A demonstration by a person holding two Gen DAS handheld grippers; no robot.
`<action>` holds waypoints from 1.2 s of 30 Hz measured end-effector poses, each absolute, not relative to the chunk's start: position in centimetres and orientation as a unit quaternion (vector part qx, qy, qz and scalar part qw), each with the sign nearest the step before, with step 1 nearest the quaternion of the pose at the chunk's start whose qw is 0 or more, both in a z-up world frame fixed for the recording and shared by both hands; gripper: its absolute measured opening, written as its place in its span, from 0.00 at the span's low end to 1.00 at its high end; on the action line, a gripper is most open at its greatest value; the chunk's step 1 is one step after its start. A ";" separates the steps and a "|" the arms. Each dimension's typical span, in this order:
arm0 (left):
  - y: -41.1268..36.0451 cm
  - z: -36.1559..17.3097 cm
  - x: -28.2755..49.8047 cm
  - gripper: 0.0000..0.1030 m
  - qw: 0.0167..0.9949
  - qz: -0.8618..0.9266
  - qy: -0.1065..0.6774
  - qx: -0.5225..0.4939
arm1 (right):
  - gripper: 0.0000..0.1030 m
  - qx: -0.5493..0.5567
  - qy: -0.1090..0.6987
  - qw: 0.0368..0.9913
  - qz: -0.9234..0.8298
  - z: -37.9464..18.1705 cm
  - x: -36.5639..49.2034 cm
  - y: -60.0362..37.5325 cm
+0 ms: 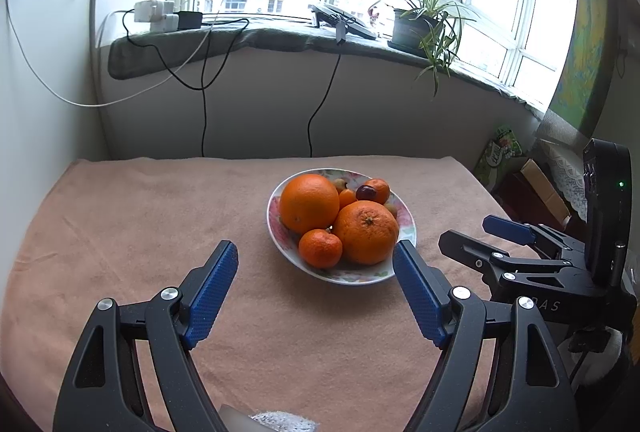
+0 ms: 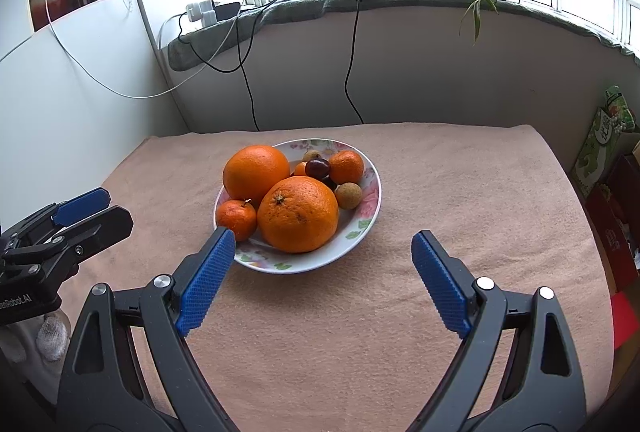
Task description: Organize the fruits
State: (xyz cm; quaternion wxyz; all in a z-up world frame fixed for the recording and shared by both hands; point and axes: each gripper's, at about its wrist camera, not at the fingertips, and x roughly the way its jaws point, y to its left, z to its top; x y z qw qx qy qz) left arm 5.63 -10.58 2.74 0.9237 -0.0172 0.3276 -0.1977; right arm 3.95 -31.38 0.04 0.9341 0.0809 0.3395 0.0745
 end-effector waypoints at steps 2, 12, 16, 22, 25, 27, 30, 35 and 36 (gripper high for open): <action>-10.5 2.7 5.6 0.78 0.924 -0.197 0.327 -0.018 | 0.89 0.080 0.340 0.934 0.075 0.0 4.0 -31.3; -10.4 2.8 5.5 0.78 0.925 -0.197 0.325 -0.019 | 0.89 0.080 0.341 0.933 0.076 0.0 4.0 -31.2; -10.4 2.9 5.3 0.78 0.925 -0.197 0.325 -0.021 | 0.89 0.082 0.342 0.933 0.076 -0.1 3.9 -31.1; -10.5 3.0 5.2 0.78 0.925 -0.197 0.325 -0.021 | 0.89 0.082 0.344 0.932 0.077 -0.2 3.9 -31.0; -10.5 3.0 5.2 0.78 0.925 -0.196 0.325 -0.021 | 0.89 0.084 0.345 0.932 0.077 -0.3 3.9 -30.9; -10.5 3.0 5.2 0.78 0.925 -0.196 0.325 -0.022 | 0.89 0.084 0.346 0.931 0.077 -0.4 3.9 -30.8; -10.4 3.0 5.2 0.78 0.925 -0.196 0.325 -0.022 | 0.89 0.085 0.348 0.931 0.077 -0.4 3.9 -30.8; -10.5 3.0 5.2 0.78 0.925 -0.196 0.326 -0.022 | 0.89 0.085 0.350 0.929 0.079 -0.6 4.0 -30.7; -10.5 3.0 5.2 0.78 0.925 -0.197 0.326 -0.022 | 0.89 0.085 0.351 0.929 0.079 -0.6 4.1 -30.7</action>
